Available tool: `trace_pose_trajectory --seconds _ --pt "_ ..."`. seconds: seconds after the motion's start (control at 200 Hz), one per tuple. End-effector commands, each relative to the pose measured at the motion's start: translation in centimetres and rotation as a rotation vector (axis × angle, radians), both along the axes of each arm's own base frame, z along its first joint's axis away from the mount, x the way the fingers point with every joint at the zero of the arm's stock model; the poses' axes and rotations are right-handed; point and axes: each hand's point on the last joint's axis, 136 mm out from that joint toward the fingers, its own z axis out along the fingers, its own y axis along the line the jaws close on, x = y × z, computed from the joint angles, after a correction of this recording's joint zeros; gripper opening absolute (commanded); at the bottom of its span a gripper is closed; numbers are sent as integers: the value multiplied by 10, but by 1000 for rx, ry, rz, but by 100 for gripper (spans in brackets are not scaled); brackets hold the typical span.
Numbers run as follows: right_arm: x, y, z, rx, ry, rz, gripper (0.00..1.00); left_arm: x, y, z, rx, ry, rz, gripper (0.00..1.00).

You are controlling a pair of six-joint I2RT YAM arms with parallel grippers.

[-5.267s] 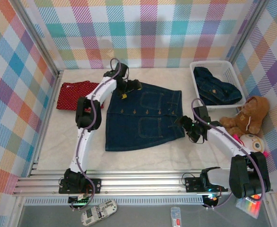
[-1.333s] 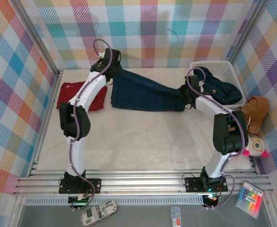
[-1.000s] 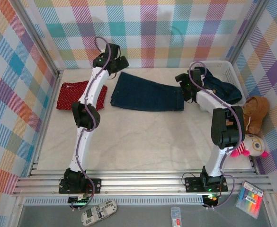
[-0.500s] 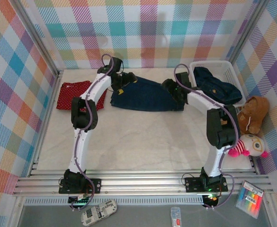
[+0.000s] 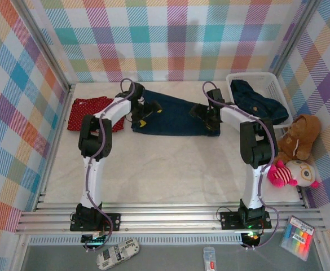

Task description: Fold and stack the skirts

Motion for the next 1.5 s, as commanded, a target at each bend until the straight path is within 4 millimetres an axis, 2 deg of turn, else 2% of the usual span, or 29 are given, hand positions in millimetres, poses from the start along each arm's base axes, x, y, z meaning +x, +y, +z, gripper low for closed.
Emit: trace_pose_trajectory --seconds 0.0,0.08,0.18,0.25,0.32,0.405,0.49,0.54,0.545,0.55,0.555,0.58,0.69,0.8,0.895,1.0,1.1,1.33,1.495 --pt "-51 -15 -30 -64 173 73 99 -59 18 -50 76 204 15 100" --pt "-66 -19 -31 -76 184 92 99 -85 19 -48 64 218 27 100" --pt "-83 -17 -23 -53 170 121 99 -121 20 -41 76 222 40 100" --pt "-91 -16 -11 -26 145 131 99 -142 19 -35 75 222 43 100" --pt "-95 -13 4 5 110 127 99 -154 14 -22 56 212 39 100" --pt "-99 -13 24 44 47 91 99 -156 9 3 49 165 28 100" --pt "-107 -29 42 41 -45 -33 99 -150 -3 29 20 108 3 100" --pt "-118 -40 40 34 -78 -104 99 -147 -16 41 0 87 -27 100" --pt "-117 -41 46 38 -94 -112 99 -146 -17 41 0 87 -29 100" --pt "-120 -43 40 32 -82 -121 99 -146 -18 42 -1 85 -31 100" --pt "-119 -44 46 34 -98 -127 99 -146 -20 43 -3 82 -38 100" --pt "-126 -50 41 21 -93 -155 99 -145 -28 48 -5 71 -59 100" --pt "-148 -70 36 -31 -67 -226 99 -144 -57 57 45 39 -151 99" --pt "-163 -78 23 -19 -29 -276 100 -146 -87 53 72 40 -222 91" --pt "-167 -82 15 13 -36 -322 93 -155 -115 43 51 69 -273 65" --pt "-161 -82 10 73 -70 -346 86 -164 -133 31 65 99 -312 49" --pt "-151 -80 10 108 -107 -338 81 -172 -138 16 73 145 -333 45" --pt "-139 -75 3 124 -125 -329 78 -201 -129 -27 83 300 -357 46" --pt "-138 -75 -9 120 -88 -340 78 -202 -124 -29 109 302 -356 47"
